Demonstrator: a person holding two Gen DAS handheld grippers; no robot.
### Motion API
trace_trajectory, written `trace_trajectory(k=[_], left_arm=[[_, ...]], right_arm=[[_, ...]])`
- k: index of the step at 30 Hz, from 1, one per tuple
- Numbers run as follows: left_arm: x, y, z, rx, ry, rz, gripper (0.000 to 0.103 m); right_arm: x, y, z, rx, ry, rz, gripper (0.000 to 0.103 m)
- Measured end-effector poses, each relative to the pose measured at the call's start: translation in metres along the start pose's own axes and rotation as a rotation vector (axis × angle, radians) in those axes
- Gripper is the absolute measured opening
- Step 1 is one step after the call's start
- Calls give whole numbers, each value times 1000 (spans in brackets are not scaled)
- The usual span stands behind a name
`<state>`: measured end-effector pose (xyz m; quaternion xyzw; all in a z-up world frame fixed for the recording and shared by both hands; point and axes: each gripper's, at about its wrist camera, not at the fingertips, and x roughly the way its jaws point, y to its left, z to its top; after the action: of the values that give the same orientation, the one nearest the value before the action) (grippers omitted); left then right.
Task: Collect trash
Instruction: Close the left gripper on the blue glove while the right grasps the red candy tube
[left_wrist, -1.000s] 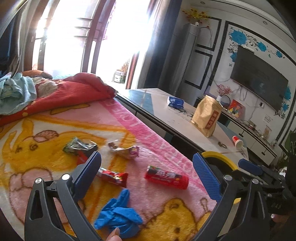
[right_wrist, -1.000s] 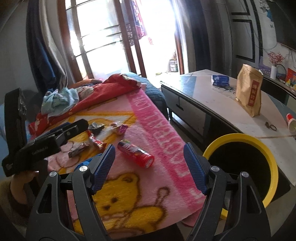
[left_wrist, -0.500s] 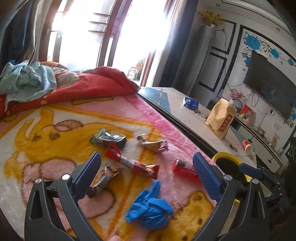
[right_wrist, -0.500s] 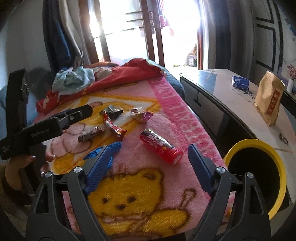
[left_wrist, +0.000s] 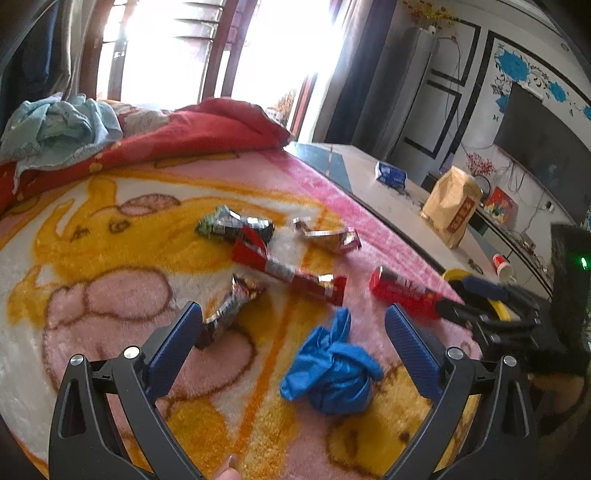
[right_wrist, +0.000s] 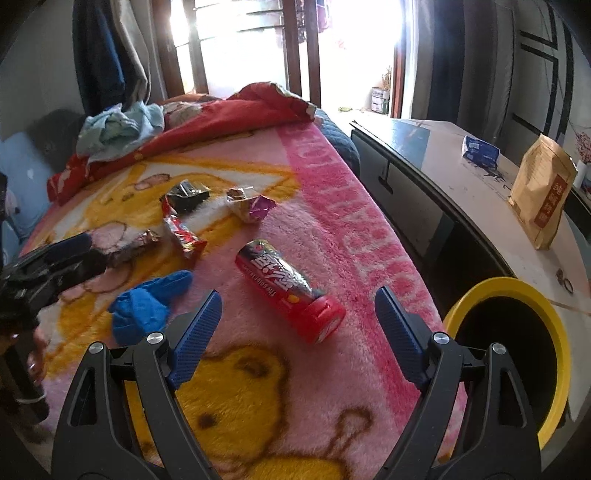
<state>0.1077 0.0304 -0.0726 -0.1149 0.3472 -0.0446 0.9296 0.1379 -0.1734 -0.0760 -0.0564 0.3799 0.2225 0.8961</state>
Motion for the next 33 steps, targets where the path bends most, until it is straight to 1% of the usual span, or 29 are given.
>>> trace_trajectory(k=[3,8,10,17,19,20,22,23,24,25,26,27,28,31,33], left_arm=[[5,-1,-7,8,29,-1,96],[14,-6,-18,32,78,-25,96],[17,-9,-21,41,96,-35,96],[26,-17,-28,68,134,-64,95],[28,-19,-29,73,143,-70,94],[29,-20,-30,74,147,-71,92],[32,-22,-31,80,161,-75,78],[33,-23,-32,84,166,-77,75],[34,-24,-32,87,171,-79,71],[34,-25,-32,88,173,-79,67],[35,-24,-32,88,176,-80,64],[35,-24,-33,86,177,-79,57],[36,-23,-33,83,179,-81,48],[37,-20,-32,70,185,-89,33],[37,-18,-32,62,186,-97,27]], right_arm=[[11,3,2,-29,11,-2,77],[31,5,5,-59,42,6,77],[36,4,6,-63,50,5,77],[47,3,11,-53,58,44,76],[50,4,12,-55,61,55,74],[53,4,12,-53,68,64,71],[57,5,11,-49,86,81,63],[59,6,10,-47,95,88,52],[59,7,8,-47,103,91,47],[58,8,6,-51,97,87,45],[57,9,4,-56,94,90,38],[55,9,2,-56,94,99,33],[53,9,1,-54,94,101,32],[47,9,-5,-43,89,106,30],[43,8,-10,-26,85,112,30]])
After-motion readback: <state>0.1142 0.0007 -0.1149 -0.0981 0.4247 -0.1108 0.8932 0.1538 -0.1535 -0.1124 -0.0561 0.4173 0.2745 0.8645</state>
